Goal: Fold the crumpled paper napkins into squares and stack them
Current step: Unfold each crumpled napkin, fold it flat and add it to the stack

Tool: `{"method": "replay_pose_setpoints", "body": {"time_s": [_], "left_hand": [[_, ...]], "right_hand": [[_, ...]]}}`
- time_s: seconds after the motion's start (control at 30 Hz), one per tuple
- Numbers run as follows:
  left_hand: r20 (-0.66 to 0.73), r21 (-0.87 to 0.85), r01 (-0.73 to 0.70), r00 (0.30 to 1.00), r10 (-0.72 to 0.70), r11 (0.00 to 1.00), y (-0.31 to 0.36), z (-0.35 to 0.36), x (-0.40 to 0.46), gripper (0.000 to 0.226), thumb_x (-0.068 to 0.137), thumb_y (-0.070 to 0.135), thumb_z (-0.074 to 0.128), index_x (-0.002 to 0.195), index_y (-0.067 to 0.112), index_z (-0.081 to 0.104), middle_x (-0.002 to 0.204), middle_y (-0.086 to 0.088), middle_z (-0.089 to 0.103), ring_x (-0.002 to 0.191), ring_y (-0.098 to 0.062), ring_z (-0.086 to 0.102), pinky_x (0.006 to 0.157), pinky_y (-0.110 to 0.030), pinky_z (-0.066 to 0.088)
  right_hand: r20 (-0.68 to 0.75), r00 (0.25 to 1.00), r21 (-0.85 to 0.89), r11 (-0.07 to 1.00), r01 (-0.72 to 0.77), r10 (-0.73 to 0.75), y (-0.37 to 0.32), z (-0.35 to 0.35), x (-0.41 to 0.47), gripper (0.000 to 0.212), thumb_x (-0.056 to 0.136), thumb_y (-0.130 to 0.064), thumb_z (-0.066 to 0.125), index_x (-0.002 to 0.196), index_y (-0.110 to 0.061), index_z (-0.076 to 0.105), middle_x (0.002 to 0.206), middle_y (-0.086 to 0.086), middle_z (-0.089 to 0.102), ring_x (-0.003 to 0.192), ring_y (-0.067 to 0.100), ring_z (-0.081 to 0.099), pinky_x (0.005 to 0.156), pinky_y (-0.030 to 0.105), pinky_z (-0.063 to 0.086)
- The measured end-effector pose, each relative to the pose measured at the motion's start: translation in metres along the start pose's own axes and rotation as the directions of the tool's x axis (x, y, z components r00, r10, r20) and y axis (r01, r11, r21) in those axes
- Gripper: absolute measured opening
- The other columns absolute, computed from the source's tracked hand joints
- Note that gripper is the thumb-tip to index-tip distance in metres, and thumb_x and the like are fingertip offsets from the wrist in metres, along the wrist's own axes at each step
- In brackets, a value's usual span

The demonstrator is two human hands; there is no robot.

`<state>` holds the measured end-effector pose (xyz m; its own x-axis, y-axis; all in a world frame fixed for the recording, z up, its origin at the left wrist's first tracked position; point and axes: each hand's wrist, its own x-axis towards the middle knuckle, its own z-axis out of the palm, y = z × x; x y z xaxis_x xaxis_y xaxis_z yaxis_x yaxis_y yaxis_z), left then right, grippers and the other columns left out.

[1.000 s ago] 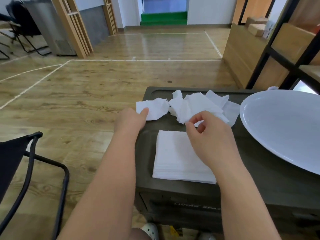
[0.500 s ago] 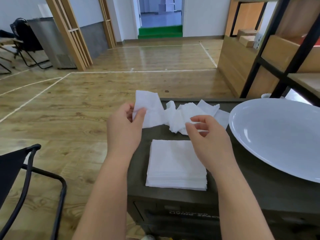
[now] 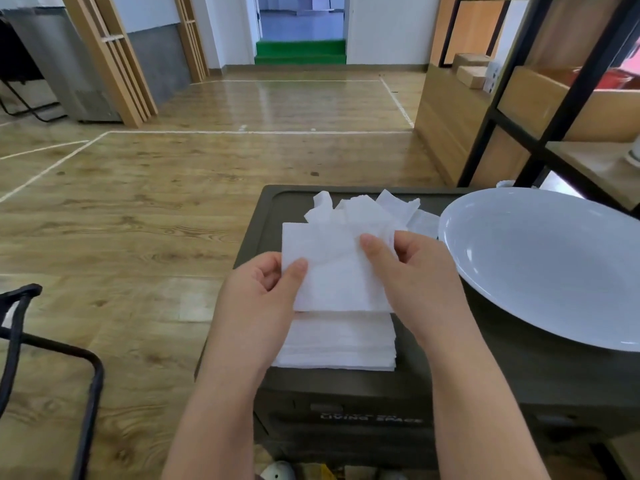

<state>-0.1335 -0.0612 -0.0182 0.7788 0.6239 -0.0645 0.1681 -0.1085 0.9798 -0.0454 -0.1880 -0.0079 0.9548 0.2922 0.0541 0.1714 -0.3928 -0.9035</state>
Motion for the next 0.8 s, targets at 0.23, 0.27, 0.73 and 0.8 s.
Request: {"method": "replay_pose_setpoints", "body": {"time_s": [0.23,0.27,0.73,0.8], "left_hand": [[-0.145,0.274,0.052,0.989,-0.012,0.96,-0.013,-0.001,0.002,0.028,0.092,0.042,0.053,0.075,0.024,0.067,0.07,0.004,0.07,0.069,-0.016,0.065,0.065,-0.037,0.054],[-0.153,0.329,0.056,0.988,-0.005,0.943,-0.013,-0.001,0.002,0.028,0.091,0.041,0.054,0.074,0.023,0.066,0.065,0.003,0.067,0.063,-0.014,0.061,0.057,-0.032,0.048],[-0.212,0.571,0.152,0.977,-0.034,0.807,-0.016,-0.008,-0.001,0.023,0.08,0.044,0.068,0.082,0.024,0.056,0.075,0.01,0.057,0.071,-0.012,0.056,0.059,-0.029,0.044],[-0.257,0.609,0.064,0.959,0.121,0.79,-0.013,-0.008,-0.003,0.027,0.079,0.041,0.07,0.097,0.027,0.055,0.09,0.012,0.054,0.083,-0.013,0.056,0.069,-0.031,0.045]], "right_hand": [[-0.041,0.999,-0.281,0.959,-0.04,0.03,0.015,0.0,0.002,0.033,0.091,-0.048,0.053,0.077,-0.018,0.059,0.072,-0.01,0.058,0.067,0.005,0.052,0.059,0.019,0.036],[-0.038,0.998,-0.303,0.952,-0.052,0.043,0.017,0.0,0.001,0.029,0.09,-0.049,0.054,0.081,-0.021,0.058,0.075,-0.011,0.057,0.068,0.002,0.051,0.06,0.018,0.035],[-0.024,0.988,-0.459,0.876,-0.147,0.153,0.025,0.003,-0.008,0.027,0.086,-0.049,0.061,0.076,-0.025,0.051,0.073,-0.011,0.054,0.064,0.002,0.048,0.05,0.017,0.031],[-0.065,0.992,-0.44,0.889,-0.129,0.112,0.023,0.001,-0.008,0.023,0.084,-0.046,0.064,0.08,-0.027,0.051,0.074,-0.012,0.054,0.065,0.002,0.049,0.052,0.015,0.032]]}}
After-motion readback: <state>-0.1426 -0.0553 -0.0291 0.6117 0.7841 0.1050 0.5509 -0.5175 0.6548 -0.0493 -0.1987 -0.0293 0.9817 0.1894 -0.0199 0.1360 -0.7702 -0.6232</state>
